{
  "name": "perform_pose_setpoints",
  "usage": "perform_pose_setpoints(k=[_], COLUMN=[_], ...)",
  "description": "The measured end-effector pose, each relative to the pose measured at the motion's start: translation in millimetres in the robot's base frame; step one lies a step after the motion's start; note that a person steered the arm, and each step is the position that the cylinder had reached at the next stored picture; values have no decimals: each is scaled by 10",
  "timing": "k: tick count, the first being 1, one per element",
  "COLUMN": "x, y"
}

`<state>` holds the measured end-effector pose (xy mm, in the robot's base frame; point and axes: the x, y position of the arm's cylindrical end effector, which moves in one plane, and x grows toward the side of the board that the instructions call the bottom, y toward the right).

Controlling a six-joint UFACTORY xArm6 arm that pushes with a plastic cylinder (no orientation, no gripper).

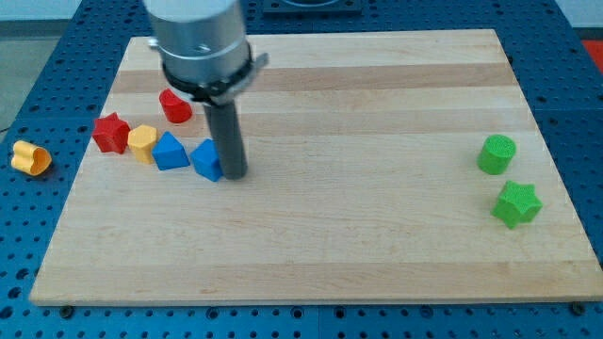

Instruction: Move the green circle to the center

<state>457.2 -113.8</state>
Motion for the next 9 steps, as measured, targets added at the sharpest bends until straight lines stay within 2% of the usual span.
perform_pose_setpoints(k=[1,2,3,4,5,6,7,8,9], x=[-224,-406,-747,-713,-571,-62,130,-79,152], y=[-199,830,2222,3541,4560,4313,3016,2531,3613])
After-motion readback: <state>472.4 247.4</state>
